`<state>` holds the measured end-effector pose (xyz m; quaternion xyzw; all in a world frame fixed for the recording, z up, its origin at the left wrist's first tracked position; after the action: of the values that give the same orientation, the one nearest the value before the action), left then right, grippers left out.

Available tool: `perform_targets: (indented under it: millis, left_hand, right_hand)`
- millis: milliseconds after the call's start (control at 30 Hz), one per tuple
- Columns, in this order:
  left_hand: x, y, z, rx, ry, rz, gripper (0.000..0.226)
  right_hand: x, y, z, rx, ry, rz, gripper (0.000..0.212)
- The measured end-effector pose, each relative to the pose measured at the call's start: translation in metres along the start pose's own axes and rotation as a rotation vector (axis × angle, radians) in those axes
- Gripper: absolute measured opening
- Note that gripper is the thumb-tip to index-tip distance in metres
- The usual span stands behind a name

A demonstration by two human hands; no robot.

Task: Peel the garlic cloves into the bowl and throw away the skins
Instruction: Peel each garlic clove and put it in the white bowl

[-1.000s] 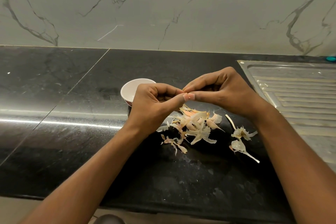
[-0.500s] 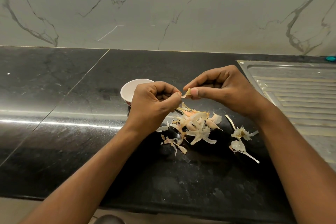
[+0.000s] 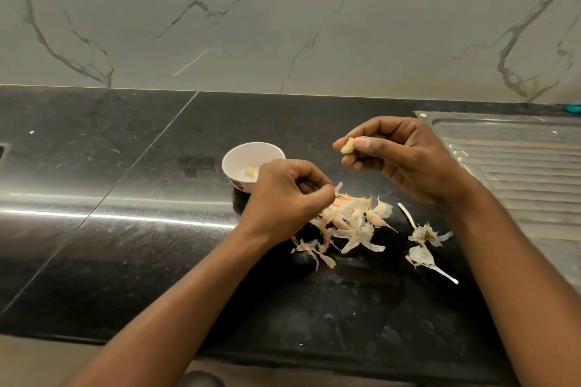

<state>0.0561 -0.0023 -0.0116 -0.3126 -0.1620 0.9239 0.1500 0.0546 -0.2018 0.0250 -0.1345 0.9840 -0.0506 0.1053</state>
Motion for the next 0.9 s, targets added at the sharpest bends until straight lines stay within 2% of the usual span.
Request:
perform_targets:
  millis: [100,267,400,667,800,900]
  left_hand:
    - [0.002,0.006,-0.001,-0.029,-0.029,-0.072,0.006]
    - [0.001,0.004,-0.003,-0.096,-0.052,-0.106,0.010]
    - [0.002,0.001,-0.001,-0.099,-0.056,-0.098,0.013]
    - [0.002,-0.001,-0.003,-0.114,-0.030,-0.069,0.015]
    - [0.001,-0.003,-0.003,-0.105,-0.021,-0.047,0.015]
    - [-0.001,-0.009,0.000,-0.113,0.027,0.042,0.015]
  right_hand:
    - [-0.011,0.014,-0.013,0.080,0.011,-0.025,0.022]
    - [-0.056,0.054,-0.030,0.532,0.051,-0.170,0.014]
    - [-0.087,0.078,-0.023,0.731,0.076,-0.165,0.009]
    - [-0.105,0.084,-0.006,0.732,0.113,-0.076,0.013]
    - [-0.084,0.054,-0.020,0.644,0.071,-0.029,0.016]
    - [-0.056,0.019,-0.024,0.569,0.046,0.004,0.018]
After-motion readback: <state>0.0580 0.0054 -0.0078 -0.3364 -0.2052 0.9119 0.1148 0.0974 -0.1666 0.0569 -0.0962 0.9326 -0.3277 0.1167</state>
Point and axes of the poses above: each hand's wrist, its own x-axis away from the middle knuckle, its own y-axis out of the palm, z = x × y, the point moved 5 cm from there along -x, towards the middle knuckle, and after that the axes turned 8 degrees about y, right-handed, at the moved point
